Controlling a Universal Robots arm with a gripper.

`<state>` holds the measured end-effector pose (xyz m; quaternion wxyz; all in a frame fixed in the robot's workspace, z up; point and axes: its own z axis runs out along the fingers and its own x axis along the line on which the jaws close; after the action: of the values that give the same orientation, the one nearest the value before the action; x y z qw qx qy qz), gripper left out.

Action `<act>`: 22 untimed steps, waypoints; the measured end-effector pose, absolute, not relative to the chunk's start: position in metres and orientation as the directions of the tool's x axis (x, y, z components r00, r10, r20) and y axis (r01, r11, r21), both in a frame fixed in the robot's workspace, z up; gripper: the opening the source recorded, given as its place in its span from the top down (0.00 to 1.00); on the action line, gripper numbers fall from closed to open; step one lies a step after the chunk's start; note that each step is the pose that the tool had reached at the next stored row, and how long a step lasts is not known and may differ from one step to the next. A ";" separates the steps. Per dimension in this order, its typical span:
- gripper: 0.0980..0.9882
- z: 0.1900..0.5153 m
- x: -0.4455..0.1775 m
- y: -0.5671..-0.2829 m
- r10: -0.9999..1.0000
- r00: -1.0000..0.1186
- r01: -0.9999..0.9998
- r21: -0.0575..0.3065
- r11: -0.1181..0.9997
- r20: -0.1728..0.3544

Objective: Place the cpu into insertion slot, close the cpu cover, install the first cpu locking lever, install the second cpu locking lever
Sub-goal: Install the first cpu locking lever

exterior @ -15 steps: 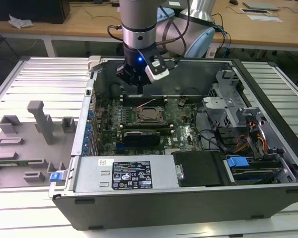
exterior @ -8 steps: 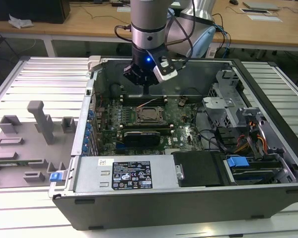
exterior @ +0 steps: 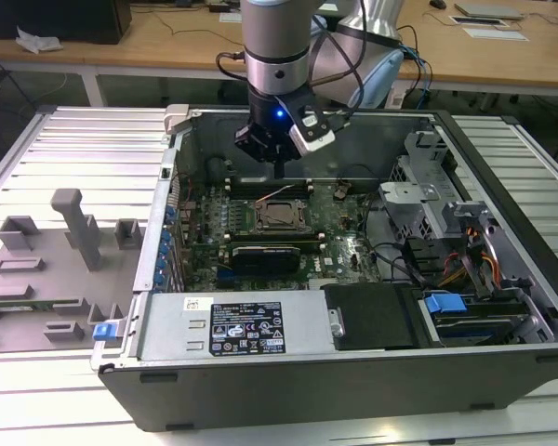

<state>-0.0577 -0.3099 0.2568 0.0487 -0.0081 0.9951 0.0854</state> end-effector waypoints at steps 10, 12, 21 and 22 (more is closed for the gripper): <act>0.99 0.252 -0.058 -0.310 -0.010 -0.986 -0.035 0.151 0.988 -0.165; 0.99 0.251 -0.058 -0.310 -0.010 -0.985 -0.036 0.149 0.988 -0.170; 0.99 0.248 -0.058 -0.310 -0.012 -0.981 -0.040 0.140 0.989 -0.196; 0.99 0.247 -0.058 -0.310 -0.012 -0.979 -0.041 0.140 0.989 -0.202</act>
<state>-0.0583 -0.3100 0.2468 0.1008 -0.0132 0.9922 0.0717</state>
